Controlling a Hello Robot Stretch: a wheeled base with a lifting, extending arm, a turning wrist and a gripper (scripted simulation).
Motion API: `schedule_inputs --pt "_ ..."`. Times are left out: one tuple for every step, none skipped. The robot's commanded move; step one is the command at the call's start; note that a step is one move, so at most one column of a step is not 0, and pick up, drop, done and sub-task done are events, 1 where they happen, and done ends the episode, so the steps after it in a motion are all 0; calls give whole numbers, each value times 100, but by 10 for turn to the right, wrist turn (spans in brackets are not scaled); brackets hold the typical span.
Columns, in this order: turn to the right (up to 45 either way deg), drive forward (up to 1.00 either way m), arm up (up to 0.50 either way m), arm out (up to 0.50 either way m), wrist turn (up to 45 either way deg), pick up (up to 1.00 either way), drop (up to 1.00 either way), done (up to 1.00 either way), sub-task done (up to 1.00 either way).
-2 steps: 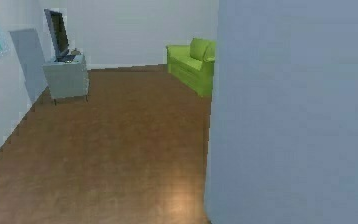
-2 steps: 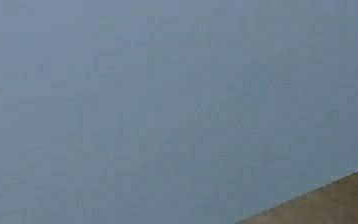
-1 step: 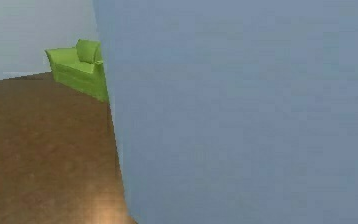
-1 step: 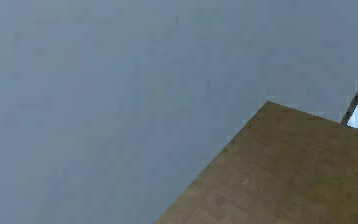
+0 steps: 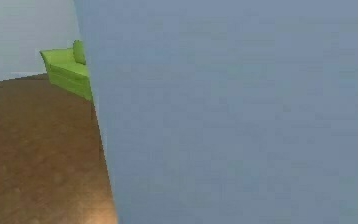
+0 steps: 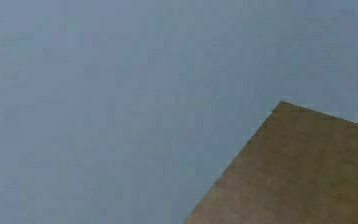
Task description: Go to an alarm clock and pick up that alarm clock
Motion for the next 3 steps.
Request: schedule_inputs --pt "-450 0 0 0 0 0 0 0 0" --pt "-450 0 0 0 0 0 0 0 0" --pt "-450 0 0 0 0 0 0 0 0"
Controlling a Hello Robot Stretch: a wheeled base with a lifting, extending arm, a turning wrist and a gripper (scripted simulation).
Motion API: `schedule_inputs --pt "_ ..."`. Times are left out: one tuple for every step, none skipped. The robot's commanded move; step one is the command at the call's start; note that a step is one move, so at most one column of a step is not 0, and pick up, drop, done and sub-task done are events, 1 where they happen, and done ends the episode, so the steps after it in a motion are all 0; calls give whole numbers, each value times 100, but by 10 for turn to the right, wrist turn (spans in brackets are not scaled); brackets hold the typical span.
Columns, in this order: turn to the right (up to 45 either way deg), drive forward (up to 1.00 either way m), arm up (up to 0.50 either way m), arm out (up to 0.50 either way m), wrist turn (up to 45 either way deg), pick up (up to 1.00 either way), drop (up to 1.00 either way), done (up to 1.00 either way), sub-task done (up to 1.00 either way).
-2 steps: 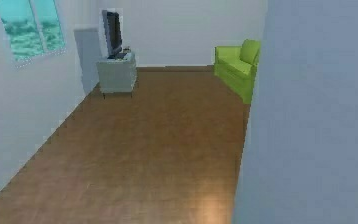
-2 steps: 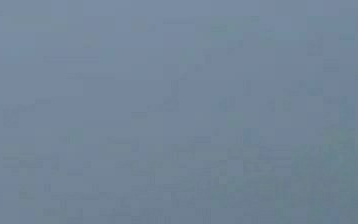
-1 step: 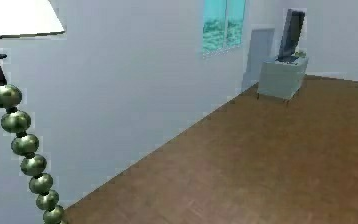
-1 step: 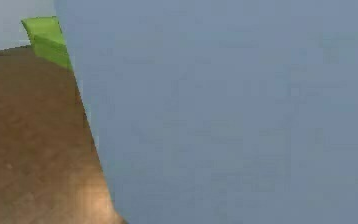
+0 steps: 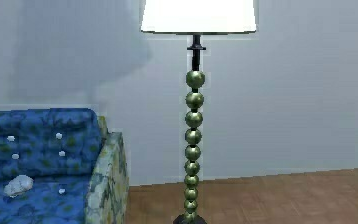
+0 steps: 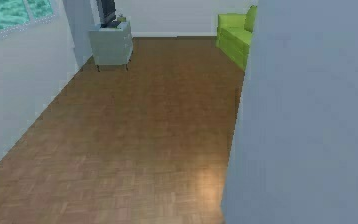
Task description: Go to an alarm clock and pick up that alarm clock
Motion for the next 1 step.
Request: schedule_inputs --pt "0 10 0 0 0 0 0 0 0"
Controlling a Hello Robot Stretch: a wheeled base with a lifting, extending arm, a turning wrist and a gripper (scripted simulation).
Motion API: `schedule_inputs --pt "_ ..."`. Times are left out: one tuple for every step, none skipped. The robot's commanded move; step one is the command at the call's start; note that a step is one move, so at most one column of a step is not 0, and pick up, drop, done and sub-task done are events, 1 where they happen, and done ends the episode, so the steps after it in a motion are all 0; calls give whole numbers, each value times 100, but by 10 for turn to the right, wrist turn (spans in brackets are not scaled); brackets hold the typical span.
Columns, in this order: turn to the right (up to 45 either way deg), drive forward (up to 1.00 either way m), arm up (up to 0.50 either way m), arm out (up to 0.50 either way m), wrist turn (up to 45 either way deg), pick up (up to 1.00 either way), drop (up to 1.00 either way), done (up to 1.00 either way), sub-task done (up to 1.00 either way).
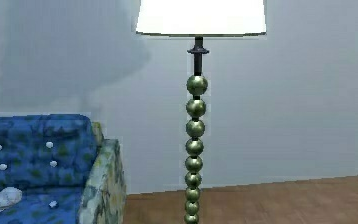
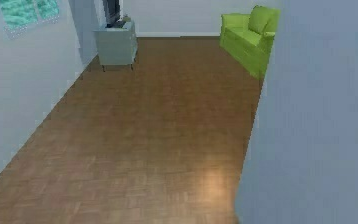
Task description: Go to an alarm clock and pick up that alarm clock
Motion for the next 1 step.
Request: schedule_inputs --pt "450 0 0 0 0 0 0 0 0"
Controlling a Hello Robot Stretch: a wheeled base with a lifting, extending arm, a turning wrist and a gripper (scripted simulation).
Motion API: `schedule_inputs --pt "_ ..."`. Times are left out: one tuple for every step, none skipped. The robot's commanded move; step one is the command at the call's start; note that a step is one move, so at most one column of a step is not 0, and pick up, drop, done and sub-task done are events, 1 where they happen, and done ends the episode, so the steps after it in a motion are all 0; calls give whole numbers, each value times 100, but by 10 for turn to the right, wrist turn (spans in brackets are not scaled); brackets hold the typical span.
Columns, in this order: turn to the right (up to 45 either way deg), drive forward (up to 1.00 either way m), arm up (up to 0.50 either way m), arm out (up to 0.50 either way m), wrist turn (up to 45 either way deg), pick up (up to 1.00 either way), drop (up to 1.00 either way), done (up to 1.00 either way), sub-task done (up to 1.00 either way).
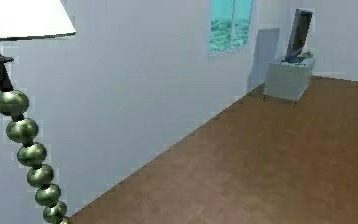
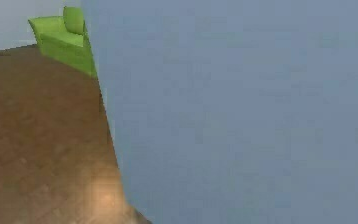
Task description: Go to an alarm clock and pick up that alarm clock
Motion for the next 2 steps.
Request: schedule_inputs --pt "420 0 0 0 0 0 0 0 0" --pt "0 100 0 0 0 0 0 0 0"
